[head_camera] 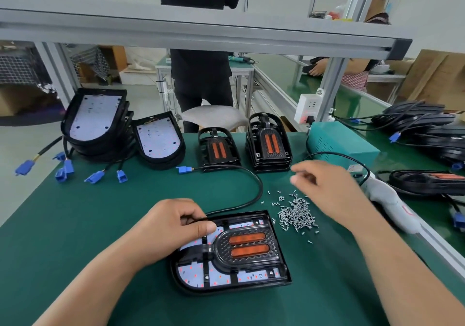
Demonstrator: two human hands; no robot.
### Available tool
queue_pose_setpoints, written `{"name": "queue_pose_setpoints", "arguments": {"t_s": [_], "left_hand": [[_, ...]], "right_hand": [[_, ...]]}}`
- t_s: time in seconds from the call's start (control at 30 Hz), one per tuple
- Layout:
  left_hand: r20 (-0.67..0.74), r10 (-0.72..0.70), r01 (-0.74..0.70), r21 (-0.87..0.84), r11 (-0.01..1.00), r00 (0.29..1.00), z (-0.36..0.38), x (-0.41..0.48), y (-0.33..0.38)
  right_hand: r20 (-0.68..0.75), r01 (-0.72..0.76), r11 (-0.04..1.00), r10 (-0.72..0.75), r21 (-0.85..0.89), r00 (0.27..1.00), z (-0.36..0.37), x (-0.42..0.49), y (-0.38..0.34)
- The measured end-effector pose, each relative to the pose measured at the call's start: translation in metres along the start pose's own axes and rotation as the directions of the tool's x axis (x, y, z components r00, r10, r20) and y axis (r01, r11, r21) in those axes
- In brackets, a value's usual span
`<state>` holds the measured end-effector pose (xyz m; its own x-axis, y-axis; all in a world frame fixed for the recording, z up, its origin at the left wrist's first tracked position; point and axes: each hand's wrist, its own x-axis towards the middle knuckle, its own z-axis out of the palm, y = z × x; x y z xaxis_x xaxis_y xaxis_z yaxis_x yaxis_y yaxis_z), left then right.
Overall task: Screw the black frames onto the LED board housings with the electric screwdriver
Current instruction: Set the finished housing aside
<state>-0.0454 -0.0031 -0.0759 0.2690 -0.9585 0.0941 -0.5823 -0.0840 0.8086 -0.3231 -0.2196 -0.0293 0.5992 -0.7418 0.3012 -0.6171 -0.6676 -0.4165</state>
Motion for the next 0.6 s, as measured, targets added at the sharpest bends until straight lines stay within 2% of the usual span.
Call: {"name": "queue_pose_setpoints", "arguments": {"t_s": [0.07, 0.13, 0.23, 0.4, 0.6], "left_hand": [[0.004, 0.007, -0.007, 0.001, 1.0, 1.0, 0.0, 0.0, -0.001], [0.003, 0.012, -0.012, 0.008, 1.0, 1.0, 0.0, 0.0, -0.002], [0.0, 0.015, -0.015, 0.019, 1.0, 1.0, 0.001, 0.001, -0.004], [-0.013, 0.02, -0.02, 0.043, 0.999, 1.0, 0.002, 0.002, -0.007], [-0.013, 0.019, -0.019, 0.043, 0.999, 1.0, 0.003, 0.002, -0.009]], "right_hand": [[0.09, 0.09, 0.996, -0.089, -0.007, 0.992, 0.02, 0.015, -0.017], [0.168, 0.166, 0.982, -0.15, -0.089, 0.974, 0.041, 0.031, -0.03], [0.265, 0.227, 0.945, -0.162, -0.237, 0.951, 0.068, 0.054, -0.043], [0.213, 0.235, 0.898, -0.164, -0.371, 0.963, 0.094, 0.071, -0.051], [0.223, 0.249, 0.916, -0.184, -0.313, 0.957, 0.101, 0.069, -0.044]]}}
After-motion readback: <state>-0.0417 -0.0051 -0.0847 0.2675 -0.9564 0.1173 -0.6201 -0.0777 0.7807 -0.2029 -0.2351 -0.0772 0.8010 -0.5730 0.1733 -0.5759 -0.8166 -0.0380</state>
